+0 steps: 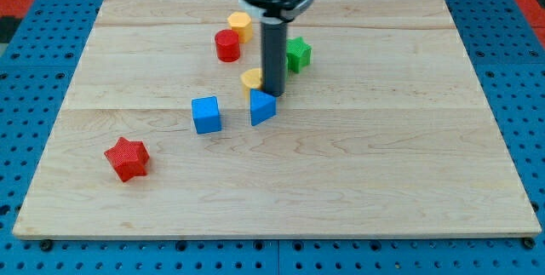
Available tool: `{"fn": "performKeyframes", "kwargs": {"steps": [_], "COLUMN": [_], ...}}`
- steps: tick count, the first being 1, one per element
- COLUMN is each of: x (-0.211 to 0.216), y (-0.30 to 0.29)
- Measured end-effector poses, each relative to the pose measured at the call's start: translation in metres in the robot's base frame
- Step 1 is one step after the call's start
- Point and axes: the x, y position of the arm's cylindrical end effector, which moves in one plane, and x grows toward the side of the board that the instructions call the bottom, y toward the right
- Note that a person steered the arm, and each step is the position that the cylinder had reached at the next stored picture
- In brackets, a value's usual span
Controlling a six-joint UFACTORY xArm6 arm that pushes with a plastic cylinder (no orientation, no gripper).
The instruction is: Push the blue triangle into the red star
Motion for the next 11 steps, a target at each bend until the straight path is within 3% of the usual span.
{"fn": "performKeyframes", "kwargs": {"steps": [2, 3, 4, 5, 6, 7, 8, 9, 11], "x": [0.037, 0.045, 0.033, 0.009, 0.003, 0.016, 0.018, 0.047, 0.078], "y": [-0.105, -0.127, -0.117, -0.062, 0.006, 0.02, -0.011, -0.05, -0.034]}}
